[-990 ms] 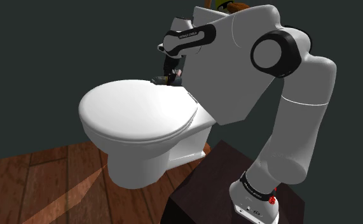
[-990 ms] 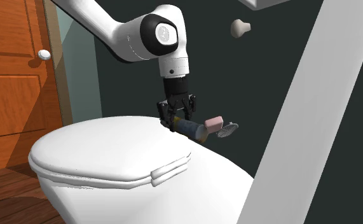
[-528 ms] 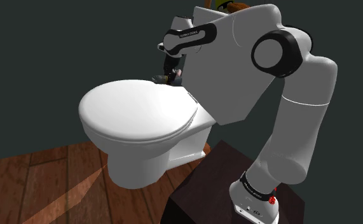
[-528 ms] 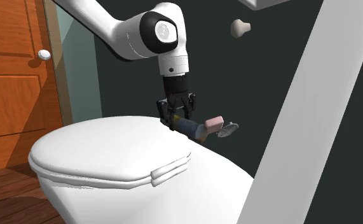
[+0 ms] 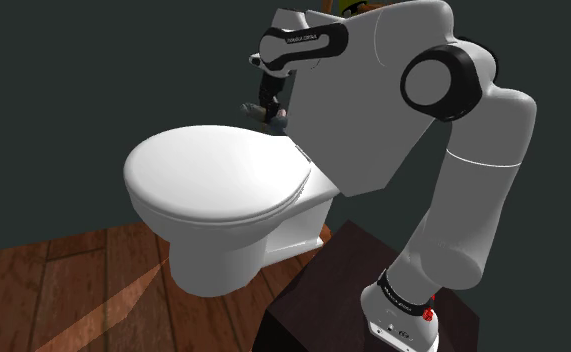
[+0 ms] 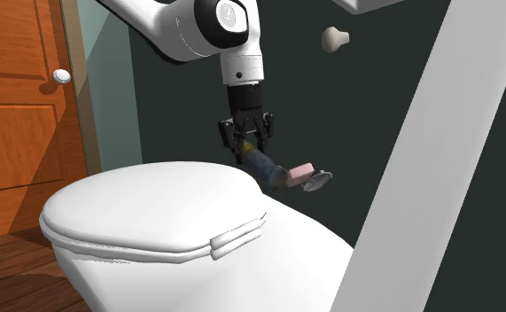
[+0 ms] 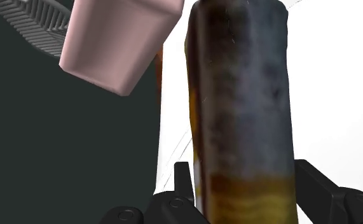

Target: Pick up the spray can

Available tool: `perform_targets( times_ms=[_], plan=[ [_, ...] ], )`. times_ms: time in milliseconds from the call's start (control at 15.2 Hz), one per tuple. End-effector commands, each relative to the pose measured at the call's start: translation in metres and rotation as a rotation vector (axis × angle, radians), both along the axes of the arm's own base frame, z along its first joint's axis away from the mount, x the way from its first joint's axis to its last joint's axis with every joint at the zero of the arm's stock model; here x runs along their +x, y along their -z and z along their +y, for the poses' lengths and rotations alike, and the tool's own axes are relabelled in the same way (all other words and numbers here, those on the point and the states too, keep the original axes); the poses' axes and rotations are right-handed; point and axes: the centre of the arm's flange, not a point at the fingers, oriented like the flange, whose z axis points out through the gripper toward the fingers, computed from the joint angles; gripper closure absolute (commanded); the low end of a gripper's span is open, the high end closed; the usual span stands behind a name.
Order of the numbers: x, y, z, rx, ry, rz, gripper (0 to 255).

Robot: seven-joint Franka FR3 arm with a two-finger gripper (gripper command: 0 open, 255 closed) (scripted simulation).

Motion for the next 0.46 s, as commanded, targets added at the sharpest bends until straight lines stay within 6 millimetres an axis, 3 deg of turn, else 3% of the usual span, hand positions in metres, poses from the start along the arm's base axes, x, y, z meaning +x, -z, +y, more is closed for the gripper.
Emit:
perform_targets(
  times_ms=[0,264,396],
  plan=[
    [-0.001,-0.011,0.001,0.000,0.000,0.000,255],
    [-0.001,-0.032,0.001,0.000,0.000,0.000,255],
    [-0.001,-0.033,0.001,0.000,0.000,0.000,255]
  ],
)
